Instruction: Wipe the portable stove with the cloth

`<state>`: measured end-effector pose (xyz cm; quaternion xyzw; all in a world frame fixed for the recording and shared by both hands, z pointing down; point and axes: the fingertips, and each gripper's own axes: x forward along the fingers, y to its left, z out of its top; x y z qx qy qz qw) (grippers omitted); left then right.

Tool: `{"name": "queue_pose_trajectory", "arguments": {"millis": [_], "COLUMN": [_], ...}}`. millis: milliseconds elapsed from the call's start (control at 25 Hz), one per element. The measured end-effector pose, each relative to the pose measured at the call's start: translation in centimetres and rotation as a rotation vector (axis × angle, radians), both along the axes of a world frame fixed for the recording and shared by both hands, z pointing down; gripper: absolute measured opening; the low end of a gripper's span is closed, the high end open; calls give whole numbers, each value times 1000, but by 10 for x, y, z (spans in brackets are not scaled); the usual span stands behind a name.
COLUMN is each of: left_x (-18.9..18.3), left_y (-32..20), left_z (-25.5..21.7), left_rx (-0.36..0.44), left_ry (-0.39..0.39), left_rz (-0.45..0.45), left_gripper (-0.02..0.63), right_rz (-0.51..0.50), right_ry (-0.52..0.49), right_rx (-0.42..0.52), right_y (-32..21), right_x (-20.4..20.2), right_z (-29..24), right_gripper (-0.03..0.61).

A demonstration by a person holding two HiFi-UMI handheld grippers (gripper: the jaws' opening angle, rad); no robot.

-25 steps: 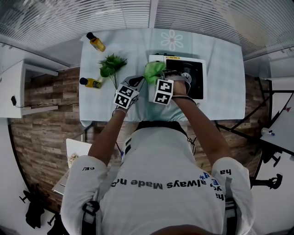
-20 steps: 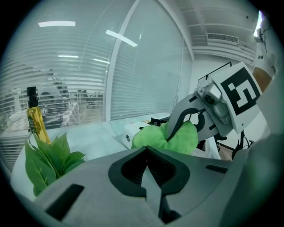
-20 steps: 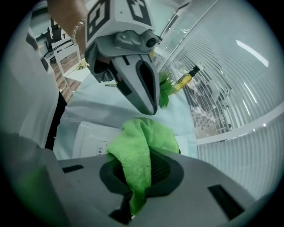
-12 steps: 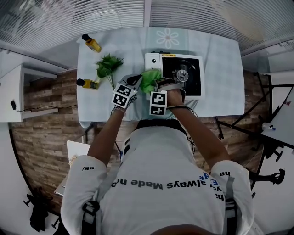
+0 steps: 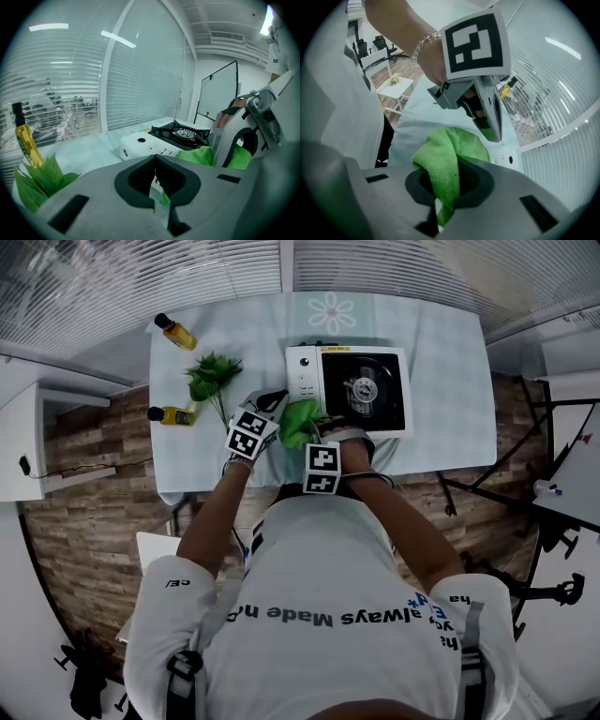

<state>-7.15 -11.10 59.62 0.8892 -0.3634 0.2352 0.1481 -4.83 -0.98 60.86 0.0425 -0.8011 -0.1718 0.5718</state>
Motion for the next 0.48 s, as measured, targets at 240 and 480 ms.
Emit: {"name": "queue_pose_trajectory", "arguments": {"millis": [240, 480], "left_x": [12, 30], "left_y": [3, 9], "left_z": [5, 5], "left_rx": [-15, -31], "left_ry": [-12, -37], "left_rz": [38, 101], "left_gripper": [12, 12], "right_rz": [41, 61], "right_ry": [-57, -78], "right_rx": [-96, -180], "right_y": [23, 38], "right_x": [14, 42], "right_z": [3, 3], "right_gripper": [23, 23]}}
